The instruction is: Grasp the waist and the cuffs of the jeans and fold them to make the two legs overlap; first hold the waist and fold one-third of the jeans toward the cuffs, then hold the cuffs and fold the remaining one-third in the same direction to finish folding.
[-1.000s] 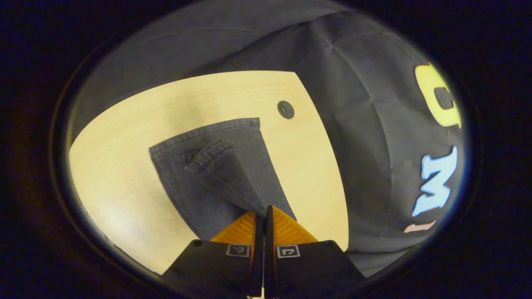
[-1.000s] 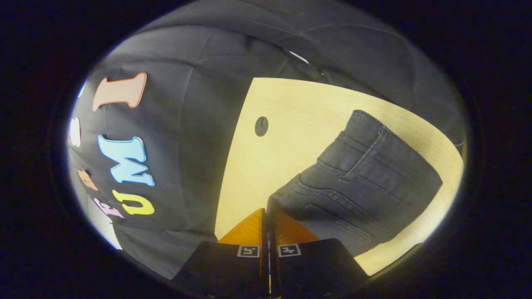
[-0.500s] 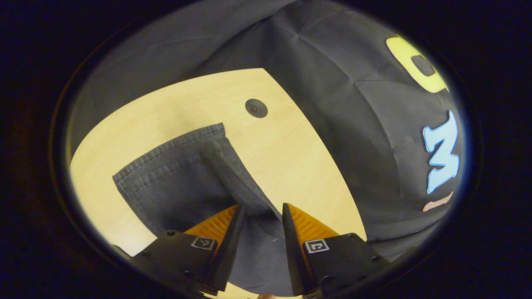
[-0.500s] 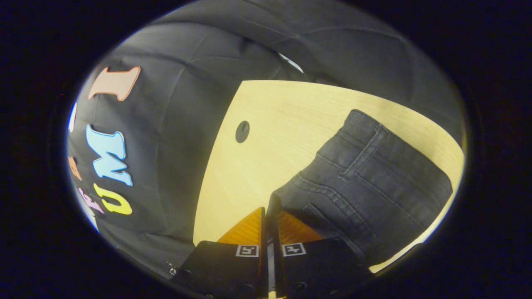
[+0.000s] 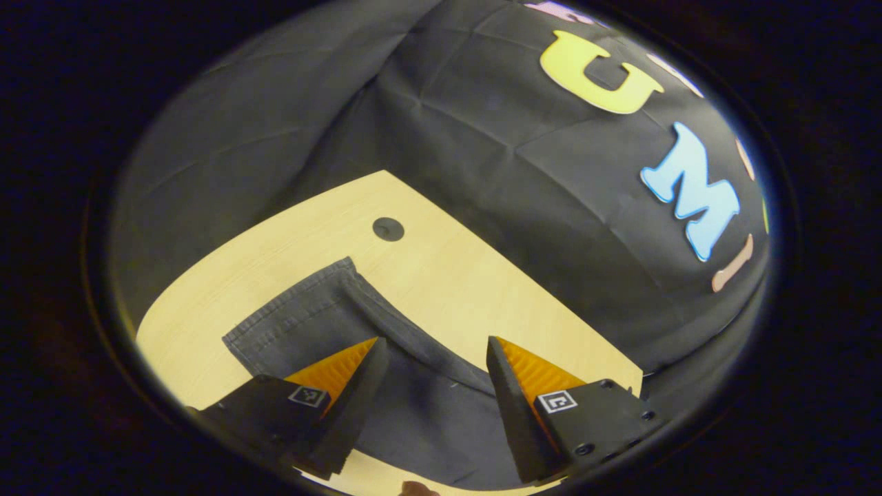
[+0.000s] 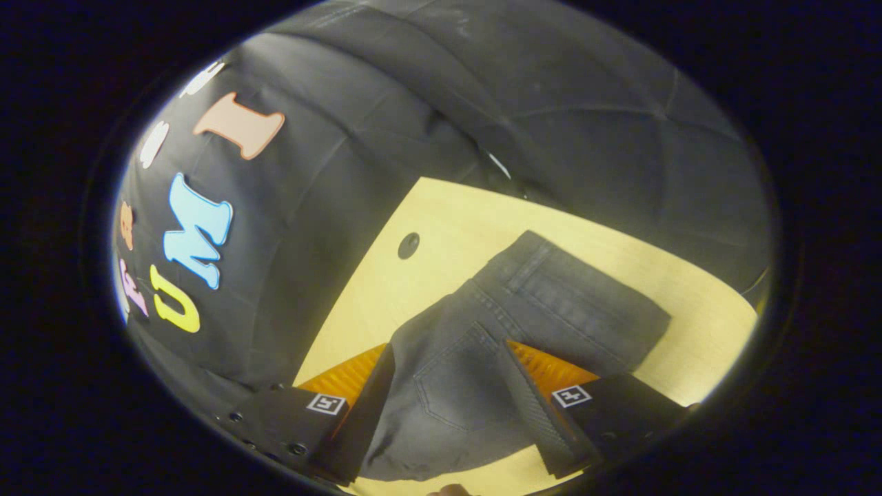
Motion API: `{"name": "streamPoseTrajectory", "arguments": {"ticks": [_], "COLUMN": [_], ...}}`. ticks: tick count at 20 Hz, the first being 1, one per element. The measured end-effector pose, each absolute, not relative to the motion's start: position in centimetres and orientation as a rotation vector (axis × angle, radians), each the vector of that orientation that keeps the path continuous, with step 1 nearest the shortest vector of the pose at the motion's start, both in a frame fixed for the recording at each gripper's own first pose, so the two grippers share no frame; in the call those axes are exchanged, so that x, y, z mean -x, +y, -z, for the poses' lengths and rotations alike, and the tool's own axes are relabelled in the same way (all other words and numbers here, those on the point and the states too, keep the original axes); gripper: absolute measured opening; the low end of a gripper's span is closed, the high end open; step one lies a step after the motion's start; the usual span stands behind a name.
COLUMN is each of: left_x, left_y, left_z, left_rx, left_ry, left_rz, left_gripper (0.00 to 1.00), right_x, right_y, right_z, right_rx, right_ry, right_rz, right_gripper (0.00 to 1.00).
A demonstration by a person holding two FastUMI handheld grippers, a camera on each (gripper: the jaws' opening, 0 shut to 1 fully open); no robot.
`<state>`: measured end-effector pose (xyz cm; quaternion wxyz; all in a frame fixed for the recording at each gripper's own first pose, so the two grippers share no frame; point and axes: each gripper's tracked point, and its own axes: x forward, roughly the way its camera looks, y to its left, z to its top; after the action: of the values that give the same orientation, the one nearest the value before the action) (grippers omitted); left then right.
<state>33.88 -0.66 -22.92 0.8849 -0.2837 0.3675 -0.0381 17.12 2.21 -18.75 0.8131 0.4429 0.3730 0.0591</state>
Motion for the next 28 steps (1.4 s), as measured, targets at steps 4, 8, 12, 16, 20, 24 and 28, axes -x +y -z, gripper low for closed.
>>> {"name": "streamPoseTrajectory", "arguments": {"ticks": [4, 8, 12, 16, 20, 24, 28], "left_x": [-30.4, -26.0, -21.6, -19.3, -17.6, -17.0, -16.8], "left_y": [-1.6, -2.0, -1.8, -1.3, -0.8, -2.1, -2.4], "left_z": [18.3, 14.8, 12.4, 10.8, 10.2, 10.2, 9.0], "left_rx": [0.601, 0.547, 0.453, 0.427, 0.34, 0.309, 0.3], "left_ry": [0.668, 0.592, 0.551, 0.481, 0.424, 0.407, 0.376], "left_rz": [0.104, 0.104, 0.09, 0.058, 0.044, 0.085, 0.121], "left_gripper": [0.95, 0.97, 0.98, 0.97, 0.97, 0.97, 0.97], "right_x": [-13.3, -11.0, -11.1, -12.7, -13.3, -13.3, -14.3], "right_y": [0.0, -1.8, -1.3, -1.1, -1.5, -1.8, -1.7], "right_z": [19.9, 23.6, 25.2, 25.5, 26.8, 27.3, 22.8], "right_rx": [-1.002, -1.041, -1.145, -1.225, -1.303, -1.312, -1.18], "right_ry": [0.796, 0.832, 0.849, 0.819, 0.817, 0.8, 0.724], "right_rz": [-0.095, -0.008, 0.023, 0.038, 0.104, 0.086, 0.043], "right_gripper": [0.92, 0.93, 0.92, 0.92, 0.77, 0.35, 0.2]}}
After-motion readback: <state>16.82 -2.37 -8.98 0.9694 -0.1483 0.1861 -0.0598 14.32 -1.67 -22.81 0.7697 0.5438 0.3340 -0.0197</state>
